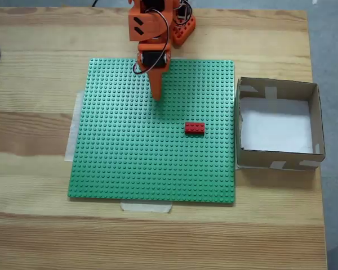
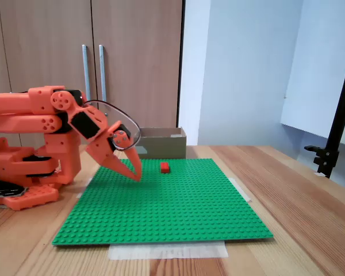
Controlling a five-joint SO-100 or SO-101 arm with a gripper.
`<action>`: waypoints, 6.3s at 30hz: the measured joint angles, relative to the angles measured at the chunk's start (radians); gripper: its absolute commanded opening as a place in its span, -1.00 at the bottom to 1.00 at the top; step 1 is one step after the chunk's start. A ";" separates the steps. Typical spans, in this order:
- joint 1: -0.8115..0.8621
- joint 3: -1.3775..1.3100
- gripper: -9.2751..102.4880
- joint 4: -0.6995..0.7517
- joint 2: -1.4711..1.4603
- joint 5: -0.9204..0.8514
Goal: Pick the red lego block and put it in the box.
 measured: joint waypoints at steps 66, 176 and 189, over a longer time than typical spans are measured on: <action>-0.304 -1.413 -0.82 0.466 -1.307 0.368; -0.328 -1.244 -0.64 0.110 -1.629 0.316; -0.319 -1.244 -0.81 0.103 -1.629 0.304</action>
